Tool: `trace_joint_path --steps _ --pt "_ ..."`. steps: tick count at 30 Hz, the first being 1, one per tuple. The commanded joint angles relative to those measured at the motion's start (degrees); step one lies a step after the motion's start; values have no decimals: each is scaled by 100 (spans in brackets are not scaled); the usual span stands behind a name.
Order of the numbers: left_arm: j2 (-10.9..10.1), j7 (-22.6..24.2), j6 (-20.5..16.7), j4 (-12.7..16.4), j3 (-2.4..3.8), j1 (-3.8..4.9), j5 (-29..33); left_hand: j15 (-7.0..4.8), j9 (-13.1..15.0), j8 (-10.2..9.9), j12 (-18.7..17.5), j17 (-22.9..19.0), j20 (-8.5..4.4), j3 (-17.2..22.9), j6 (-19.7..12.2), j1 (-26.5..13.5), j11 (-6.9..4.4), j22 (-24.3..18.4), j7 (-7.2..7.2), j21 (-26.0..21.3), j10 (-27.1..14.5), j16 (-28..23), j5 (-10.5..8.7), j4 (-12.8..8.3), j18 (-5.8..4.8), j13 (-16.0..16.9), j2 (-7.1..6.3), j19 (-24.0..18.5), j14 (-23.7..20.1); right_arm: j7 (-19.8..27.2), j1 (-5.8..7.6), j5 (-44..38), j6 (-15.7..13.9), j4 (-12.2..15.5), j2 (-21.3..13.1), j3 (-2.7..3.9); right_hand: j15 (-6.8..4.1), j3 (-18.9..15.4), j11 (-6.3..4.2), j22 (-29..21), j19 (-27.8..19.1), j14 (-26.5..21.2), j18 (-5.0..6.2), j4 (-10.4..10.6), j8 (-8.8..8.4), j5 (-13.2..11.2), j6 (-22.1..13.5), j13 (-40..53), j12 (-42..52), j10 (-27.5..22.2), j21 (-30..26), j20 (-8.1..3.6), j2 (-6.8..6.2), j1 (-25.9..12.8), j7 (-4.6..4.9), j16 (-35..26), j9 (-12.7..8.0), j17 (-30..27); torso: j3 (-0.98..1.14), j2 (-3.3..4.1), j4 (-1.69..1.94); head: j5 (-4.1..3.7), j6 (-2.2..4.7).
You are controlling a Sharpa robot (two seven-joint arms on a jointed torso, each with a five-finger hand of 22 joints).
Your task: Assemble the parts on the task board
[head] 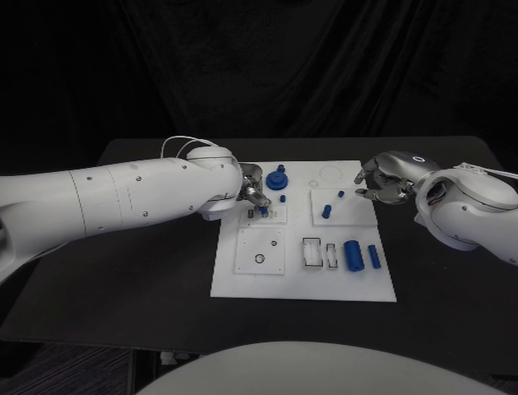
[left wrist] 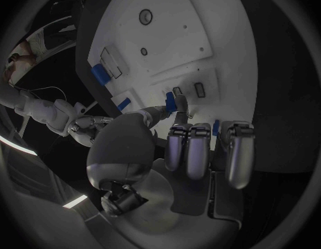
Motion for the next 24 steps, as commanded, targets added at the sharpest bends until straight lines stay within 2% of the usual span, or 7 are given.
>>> trace_joint_path --steps 1,5,10,11,15,20,24 --pt "-139 129 -889 235 5 -23 -296 -33 18 17 20 1507 -30 362 -36 -118 -22 1405 -7 -38 616 15 -96 -295 -47 1506 -12 397 595 -105 -9 -4 8 10 -26 3 40 38 -1 380 -43 142 56 -5 19 36 39 350 -34 -46 -12 -4 21 17 1 -19 -5 -5 0 2 0 2 0" --pt "-343 237 -1535 506 4 -90 -600 -32 26 17 20 1507 -28 394 -40 -151 -24 1412 -9 -19 616 15 -182 -292 -52 1506 -16 410 595 -112 -9 -4 -32 24 -62 3 40 40 0 377 -46 138 57 -8 13 39 30 342 -40 -53 -20 -4 9 17 3 -27 -11 -11 -1 3 1 19 0" --pt "-534 396 -2440 745 4 -312 -1179 -34 35 20 20 1507 -28 408 -45 -163 -24 1413 -10 -16 616 15 -209 -298 -53 1506 -34 412 595 -137 -8 -3 -76 58 -126 3 41 40 3 375 -48 135 58 -9 4 39 16 343 -40 -53 -28 -4 -4 13 7 -31 -18 -14 0 0 0 65 0" --pt "-542 405 -2513 755 4 -333 -1235 -34 35 20 20 1507 -28 408 -45 -163 -24 1413 -10 -16 616 15 -209 -298 -53 1506 -34 412 595 -139 -8 -3 -80 61 -132 3 41 40 3 375 -48 135 58 -9 4 39 16 343 -40 -53 -28 -4 -4 13 7 -31 -18 -14 1 0 0 66 0" --pt "-603 394 -3033 829 4 -536 -1737 -40 46 39 20 1507 -31 425 -4 -183 -32 1421 -24 6 616 15 -239 -292 -59 1506 -66 429 595 -145 -8 -3 -117 82 -170 2 43 39 4 373 -49 131 58 -7 -3 39 4 333 -46 -61 -34 -4 -13 8 10 -40 -24 -24 4 -1 0 61 0" --pt "-640 361 -3492 876 4 -797 -2153 -48 46 47 20 1507 -36 441 34 -208 -42 1424 -36 15 616 15 -267 -271 -61 1506 -91 436 595 -159 -8 -3 -143 105 -195 2 43 39 4 373 -49 131 58 -7 -3 39 4 333 -46 -61 -34 -4 -13 8 10 -40 -24 -24 18 -17 25 18 0" --pt "-601 399 -3713 837 3 -958 -2272 -59 46 57 20 1507 -45 461 76 -223 -55 1430 -50 32 616 15 -303 -251 -66 1506 -103 448 595 -167 -8 -3 -165 122 -214 2 44 40 6 371 -50 130 58 -6 -9 39 -5 334 -47 -61 -39 -3 -19 5 12 -41 -29 -25 31 -34 60 -22 0"
